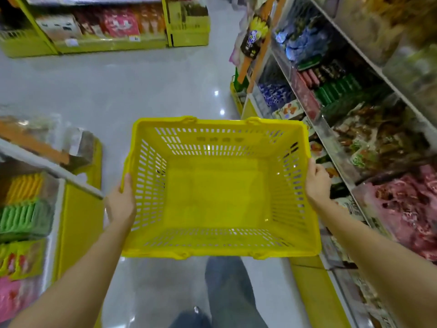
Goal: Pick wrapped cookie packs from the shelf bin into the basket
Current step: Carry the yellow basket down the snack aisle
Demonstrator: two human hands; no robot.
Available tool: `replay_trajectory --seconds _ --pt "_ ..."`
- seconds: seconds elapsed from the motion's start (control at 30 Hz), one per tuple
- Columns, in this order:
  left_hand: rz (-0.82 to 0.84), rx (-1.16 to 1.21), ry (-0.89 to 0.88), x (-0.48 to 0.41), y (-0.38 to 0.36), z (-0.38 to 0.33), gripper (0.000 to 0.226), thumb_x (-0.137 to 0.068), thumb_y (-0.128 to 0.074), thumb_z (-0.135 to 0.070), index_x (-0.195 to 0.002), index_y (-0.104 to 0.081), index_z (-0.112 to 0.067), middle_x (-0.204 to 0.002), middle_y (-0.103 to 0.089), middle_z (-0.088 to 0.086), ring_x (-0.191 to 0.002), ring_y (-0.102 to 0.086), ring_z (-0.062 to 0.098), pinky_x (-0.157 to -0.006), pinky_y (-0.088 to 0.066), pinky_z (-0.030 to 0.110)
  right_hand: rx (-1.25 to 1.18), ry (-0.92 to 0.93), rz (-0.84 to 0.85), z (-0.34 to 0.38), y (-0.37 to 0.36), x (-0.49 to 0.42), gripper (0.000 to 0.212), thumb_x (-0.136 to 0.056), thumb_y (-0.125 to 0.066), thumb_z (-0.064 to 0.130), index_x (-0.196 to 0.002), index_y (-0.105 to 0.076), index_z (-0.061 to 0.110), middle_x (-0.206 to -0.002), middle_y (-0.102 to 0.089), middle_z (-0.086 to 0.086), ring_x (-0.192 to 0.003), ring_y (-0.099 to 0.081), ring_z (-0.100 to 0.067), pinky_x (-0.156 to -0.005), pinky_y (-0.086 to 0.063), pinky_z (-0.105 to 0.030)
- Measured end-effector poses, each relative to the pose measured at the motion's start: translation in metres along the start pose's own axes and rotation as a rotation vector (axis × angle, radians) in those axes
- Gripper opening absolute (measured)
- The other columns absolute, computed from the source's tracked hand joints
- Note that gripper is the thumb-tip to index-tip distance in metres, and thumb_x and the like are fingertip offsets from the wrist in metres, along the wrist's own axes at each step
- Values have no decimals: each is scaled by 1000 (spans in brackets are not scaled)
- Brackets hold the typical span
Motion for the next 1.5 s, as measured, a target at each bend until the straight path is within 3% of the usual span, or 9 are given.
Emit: replay_trajectory --seconds 0.1,0.43,0.53,0.7,0.8,1.1,1.3,1.4,1.5 --pt "15 -45 5 -48 -27 -27 65 -97 -32 -49 -101 -59 10 -109 -56 38 -106 -51 48 -90 -38 51 -31 -21 0 26 -23 -46 54 -100 -24 40 -112 -57 -1 -111 -59 -22 -101 -54 -33 -80 -37 -38" --pt "56 -100 0 -194 -80 -108 60 -97 -32 -47 -99 -59 7 -108 -57 35 -106 -51 45 -83 -36 44 -52 -151 35 116 -95 -157 57 -99 -24 44 -116 -55 -1 -117 -57 -21 -107 -52 -34 -83 -38 -38" --pt "98 -86 -18 -246 -89 -125 58 -97 -34 -47 -97 -61 4 -103 -59 31 -102 -53 44 -75 -32 39 -62 -206 32 138 -126 -178 50 -99 -24 46 -98 -54 5 -102 -56 -17 -99 -54 -33 -77 -37 -36" --pt "204 -104 -108 -350 -101 -161 57 -97 -34 -48 -91 -60 2 -99 -61 29 -101 -56 40 -84 -41 44 -183 -325 -41 171 -173 -194 50 -98 -27 46 -97 -54 4 -100 -56 -15 -103 -54 -31 -83 -39 -36" --pt "236 -117 -193 -408 -117 -191 51 -97 -36 -45 -86 -61 -2 -87 -61 24 -93 -58 35 -73 -36 36 -270 -405 -115 186 -197 -202 59 -98 -29 45 -103 -59 -6 -106 -60 -27 -96 -57 -36 -78 -42 -40" --pt "382 -277 -413 -493 -227 -293 52 -96 -37 -48 -93 -63 -3 -95 -63 27 -100 -58 39 -79 -38 41 -408 -630 -352 185 -233 -245 55 -100 -31 34 -111 -53 -16 -116 -52 -38 -104 -49 -48 -82 -42 -49" --pt "441 -350 -451 -509 -303 -340 57 -95 -34 -52 -111 -61 -5 -110 -61 28 -110 -54 43 -91 -39 46 -435 -685 -453 173 -231 -291 60 -100 -32 37 -97 -54 -19 -96 -53 -41 -87 -52 -51 -72 -44 -54" --pt "461 -348 -463 -513 -335 -358 55 -95 -36 -51 -112 -60 -4 -110 -61 27 -110 -54 41 -91 -39 44 -419 -701 -519 163 -234 -308 54 -99 -31 40 -61 -38 2 -58 -37 -17 -56 -38 -29 -48 -23 -35" --pt "511 -355 -519 -519 -360 -367 52 -96 -36 -48 -94 -61 -2 -93 -61 25 -96 -58 35 -77 -38 41 -412 -760 -544 152 -244 -318 45 -99 -30 40 -71 -45 9 -62 -43 -7 -60 -41 -23 -52 -27 -32"
Point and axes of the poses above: each hand's wrist, its own x-axis away from the middle knuckle, its own y-axis out of the back of the hand, z = x × y, the point moved 2 cm from there along -x, towards the middle knuckle
